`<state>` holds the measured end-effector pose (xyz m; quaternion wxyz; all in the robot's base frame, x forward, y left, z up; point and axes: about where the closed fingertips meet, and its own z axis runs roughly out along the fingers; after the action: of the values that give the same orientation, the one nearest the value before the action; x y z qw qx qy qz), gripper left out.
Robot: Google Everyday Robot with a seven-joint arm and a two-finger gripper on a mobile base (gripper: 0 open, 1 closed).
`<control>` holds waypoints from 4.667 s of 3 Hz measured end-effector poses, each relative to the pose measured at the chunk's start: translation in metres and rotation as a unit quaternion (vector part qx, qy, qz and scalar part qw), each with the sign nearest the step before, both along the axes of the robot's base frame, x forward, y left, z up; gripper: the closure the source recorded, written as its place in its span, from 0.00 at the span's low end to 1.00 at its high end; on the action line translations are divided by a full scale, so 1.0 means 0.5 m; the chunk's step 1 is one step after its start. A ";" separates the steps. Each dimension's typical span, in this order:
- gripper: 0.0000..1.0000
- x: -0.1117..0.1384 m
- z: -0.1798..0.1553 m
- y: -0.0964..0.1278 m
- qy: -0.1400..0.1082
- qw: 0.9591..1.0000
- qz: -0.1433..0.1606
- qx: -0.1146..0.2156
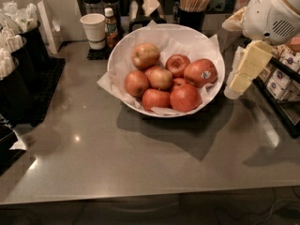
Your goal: Pick apple from white bowl
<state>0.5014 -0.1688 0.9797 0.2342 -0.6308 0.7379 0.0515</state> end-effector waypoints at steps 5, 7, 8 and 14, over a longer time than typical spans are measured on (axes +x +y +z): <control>0.08 0.098 -0.059 0.050 0.016 0.997 0.020 0.077; 0.14 0.146 -0.106 0.056 0.022 0.995 0.020 0.093; 0.15 0.153 -0.118 0.051 0.022 0.995 0.013 0.097; 1.00 0.139 -0.129 0.046 0.010 0.993 0.009 0.116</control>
Offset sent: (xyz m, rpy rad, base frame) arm 0.0231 0.0181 -0.0022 0.0766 -0.0073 0.0366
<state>0.5709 -0.1458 0.9153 0.2981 -0.6057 0.7233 0.1450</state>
